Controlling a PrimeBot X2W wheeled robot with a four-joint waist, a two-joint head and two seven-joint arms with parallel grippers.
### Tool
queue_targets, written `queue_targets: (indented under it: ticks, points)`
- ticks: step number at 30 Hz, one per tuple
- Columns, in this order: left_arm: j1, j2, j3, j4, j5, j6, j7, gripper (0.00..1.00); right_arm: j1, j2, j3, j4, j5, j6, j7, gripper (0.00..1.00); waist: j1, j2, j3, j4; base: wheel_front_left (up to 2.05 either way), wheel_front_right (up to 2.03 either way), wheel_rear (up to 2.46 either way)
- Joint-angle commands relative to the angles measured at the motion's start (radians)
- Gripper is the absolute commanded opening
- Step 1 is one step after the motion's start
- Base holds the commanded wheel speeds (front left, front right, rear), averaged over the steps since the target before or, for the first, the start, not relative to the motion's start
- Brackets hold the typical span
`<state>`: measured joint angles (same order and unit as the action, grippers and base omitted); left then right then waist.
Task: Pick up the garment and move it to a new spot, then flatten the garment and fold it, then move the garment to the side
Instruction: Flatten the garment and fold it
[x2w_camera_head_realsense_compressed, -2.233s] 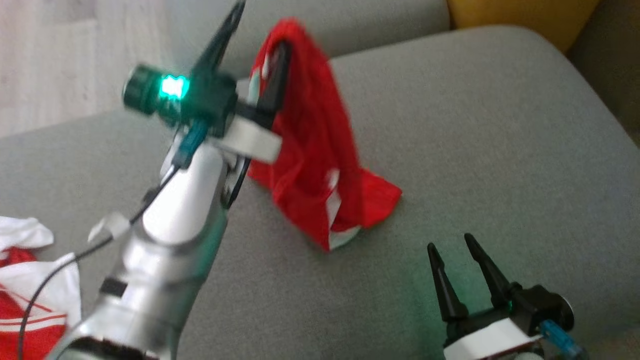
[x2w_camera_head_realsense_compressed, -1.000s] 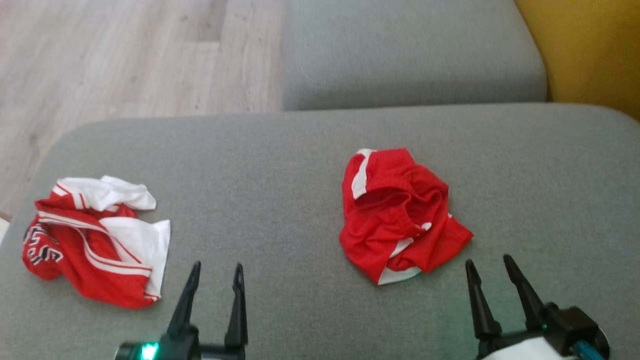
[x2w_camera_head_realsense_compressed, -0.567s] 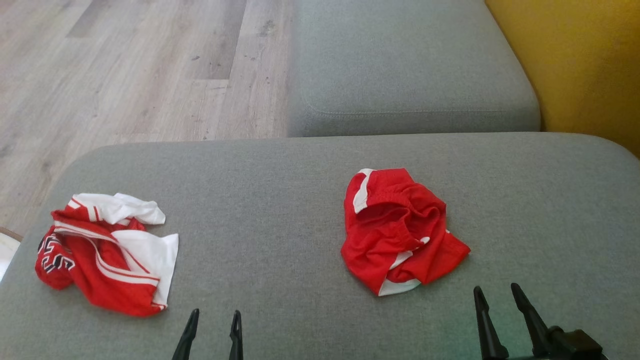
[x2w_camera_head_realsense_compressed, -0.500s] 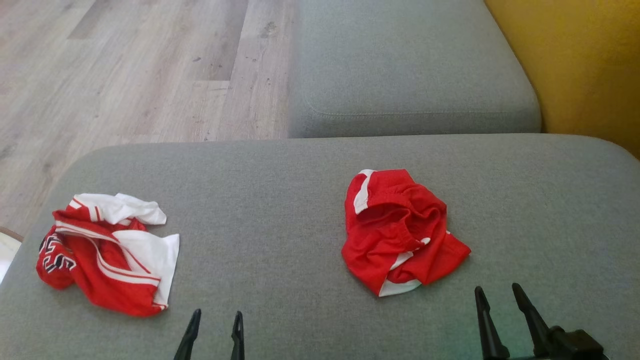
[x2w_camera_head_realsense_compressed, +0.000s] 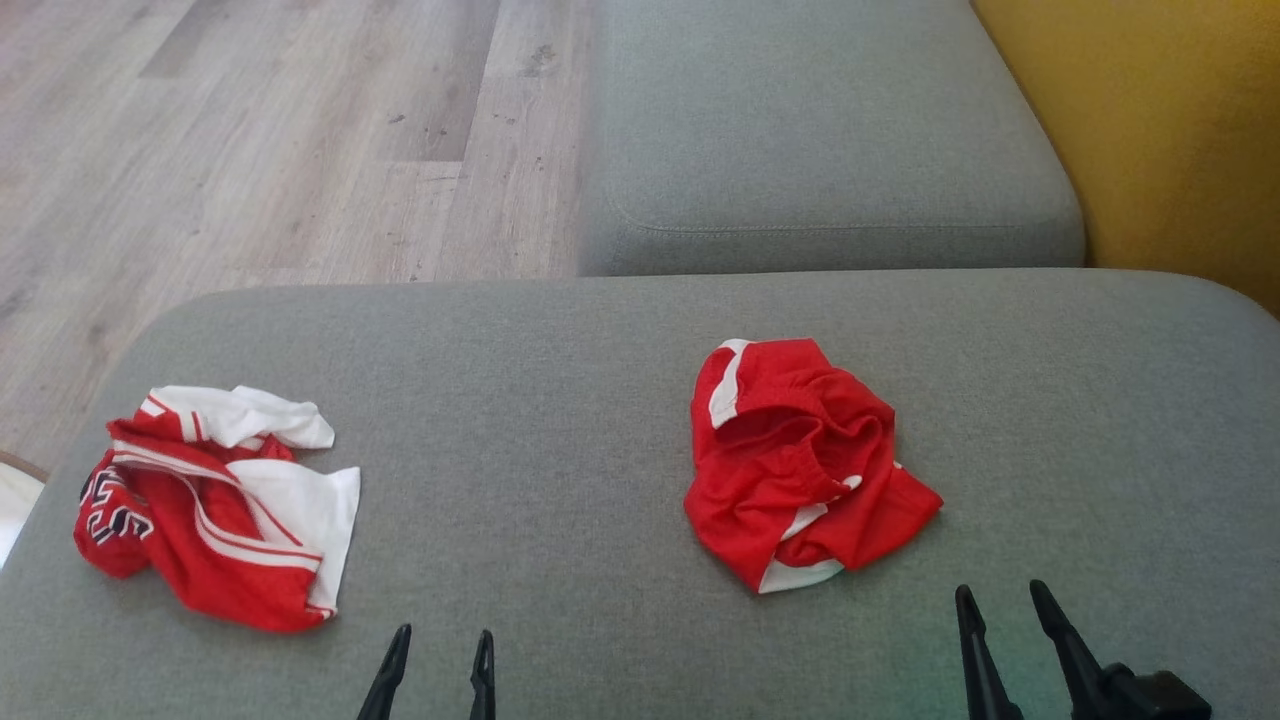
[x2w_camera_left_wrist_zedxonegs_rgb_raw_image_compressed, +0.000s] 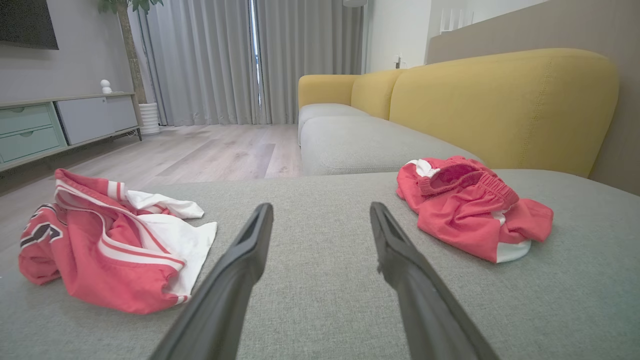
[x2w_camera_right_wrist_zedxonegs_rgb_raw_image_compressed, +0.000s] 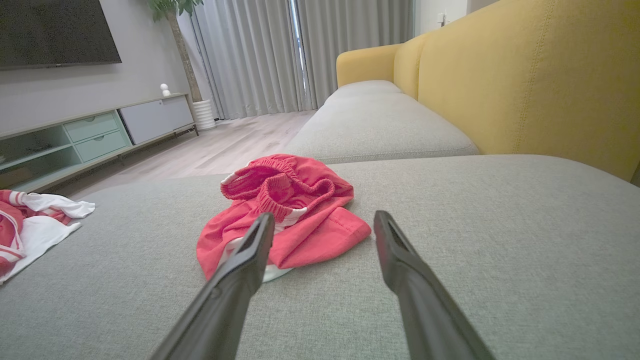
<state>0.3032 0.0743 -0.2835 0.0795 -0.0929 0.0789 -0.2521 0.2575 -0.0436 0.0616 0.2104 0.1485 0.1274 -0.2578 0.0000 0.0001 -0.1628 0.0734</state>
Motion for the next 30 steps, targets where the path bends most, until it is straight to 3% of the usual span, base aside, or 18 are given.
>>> queue_targets:
  ticks: [1, 30]
  points:
    - [-0.047, -0.016, 0.039, -0.027, 0.013, -0.002, -0.01, 1.0, -0.039, -0.007, 0.023, -0.027, 0.003, 0.003, -0.004, 1.0, 0.0, -0.0001, 0.0, -0.002, 0.0, 0.0, 0.0]
    - [-0.058, -0.022, 0.056, -0.012, 0.044, -0.008, -0.01, 1.0, -0.051, -0.007, 0.035, -0.039, 0.008, 0.003, -0.004, 1.0, 0.0, -0.0001, 0.022, -0.02, 0.0, 0.0, 0.0]
